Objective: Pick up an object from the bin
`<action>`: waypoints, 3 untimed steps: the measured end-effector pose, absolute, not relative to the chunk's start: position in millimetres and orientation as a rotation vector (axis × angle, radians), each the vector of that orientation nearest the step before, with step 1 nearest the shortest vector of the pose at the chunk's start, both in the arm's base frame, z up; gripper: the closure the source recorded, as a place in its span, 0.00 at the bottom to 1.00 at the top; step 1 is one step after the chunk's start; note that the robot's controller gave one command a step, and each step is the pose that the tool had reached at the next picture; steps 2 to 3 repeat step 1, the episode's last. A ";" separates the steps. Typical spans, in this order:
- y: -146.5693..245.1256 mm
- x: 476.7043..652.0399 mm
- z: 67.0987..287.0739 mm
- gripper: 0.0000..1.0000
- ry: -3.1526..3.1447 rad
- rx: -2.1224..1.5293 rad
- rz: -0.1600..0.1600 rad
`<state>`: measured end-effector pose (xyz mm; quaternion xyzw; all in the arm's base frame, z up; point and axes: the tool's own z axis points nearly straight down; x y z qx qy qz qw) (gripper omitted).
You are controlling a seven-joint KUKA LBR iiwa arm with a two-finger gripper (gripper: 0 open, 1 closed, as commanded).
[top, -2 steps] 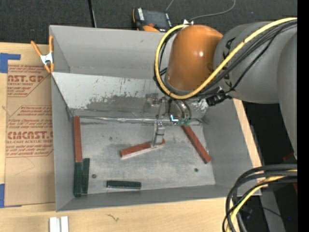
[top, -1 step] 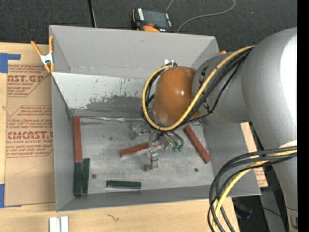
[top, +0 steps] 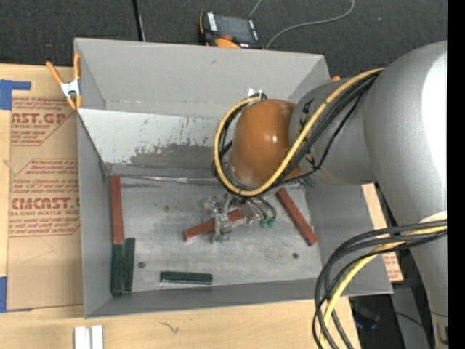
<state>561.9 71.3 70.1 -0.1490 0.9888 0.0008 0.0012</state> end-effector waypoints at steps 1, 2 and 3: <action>86.0 555.9 233.1 1.00 3.062 -0.649 0.000; 86.0 555.9 233.1 1.00 3.062 -0.649 0.000; 86.0 555.9 233.1 1.00 3.062 -0.649 0.000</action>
Offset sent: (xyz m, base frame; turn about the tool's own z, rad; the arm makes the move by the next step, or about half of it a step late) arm -0.0079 0.0130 0.1581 -0.1172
